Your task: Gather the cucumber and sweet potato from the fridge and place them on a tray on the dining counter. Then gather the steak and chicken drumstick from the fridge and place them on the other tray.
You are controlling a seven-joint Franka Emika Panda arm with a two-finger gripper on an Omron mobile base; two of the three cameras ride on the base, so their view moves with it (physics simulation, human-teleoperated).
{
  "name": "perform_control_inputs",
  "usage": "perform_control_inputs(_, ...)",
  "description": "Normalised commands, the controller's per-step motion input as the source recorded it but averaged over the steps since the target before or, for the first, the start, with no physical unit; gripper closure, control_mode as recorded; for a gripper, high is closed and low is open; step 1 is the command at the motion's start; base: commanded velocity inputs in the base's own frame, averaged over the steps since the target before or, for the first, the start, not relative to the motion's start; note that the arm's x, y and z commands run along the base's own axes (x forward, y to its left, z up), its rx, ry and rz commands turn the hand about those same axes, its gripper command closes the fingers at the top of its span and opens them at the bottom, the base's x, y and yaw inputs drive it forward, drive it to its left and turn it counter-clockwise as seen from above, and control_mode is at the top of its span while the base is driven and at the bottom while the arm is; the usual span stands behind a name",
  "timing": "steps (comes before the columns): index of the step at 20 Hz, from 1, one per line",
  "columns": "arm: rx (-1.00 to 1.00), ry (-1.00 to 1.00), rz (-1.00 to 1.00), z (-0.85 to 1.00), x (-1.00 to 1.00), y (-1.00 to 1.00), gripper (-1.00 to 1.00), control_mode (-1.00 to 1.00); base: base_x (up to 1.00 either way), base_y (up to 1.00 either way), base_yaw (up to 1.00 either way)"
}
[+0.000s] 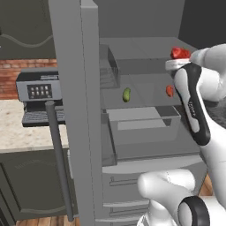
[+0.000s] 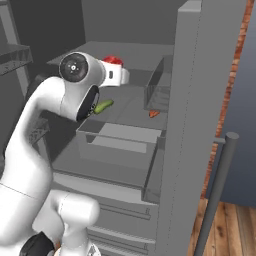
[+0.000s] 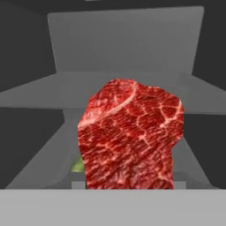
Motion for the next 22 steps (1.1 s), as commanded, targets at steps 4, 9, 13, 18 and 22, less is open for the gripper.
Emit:
perform_control_inputs(4,0.0,0.07,0.02,-0.26,-1.0,0.2,1.0,-1.0,0.0,0.0,0.0)
perform_control_inputs(9,0.0,0.01,0.0,-0.36,-0.98,0.16,1.0,-1.0,0.0,0.0,0.0)
perform_control_inputs(13,-0.05,0.0,0.0,-0.35,-0.87,0.27,1.0,-1.0,0.0,0.0,0.0)
perform_control_inputs(18,-0.09,0.0,0.0,-0.27,-0.57,0.3,1.0,-1.0,0.0,0.0,0.0)
perform_control_inputs(22,-0.14,0.0,-0.01,-0.18,-0.28,0.36,1.0,-1.0,0.0,0.0,0.0)
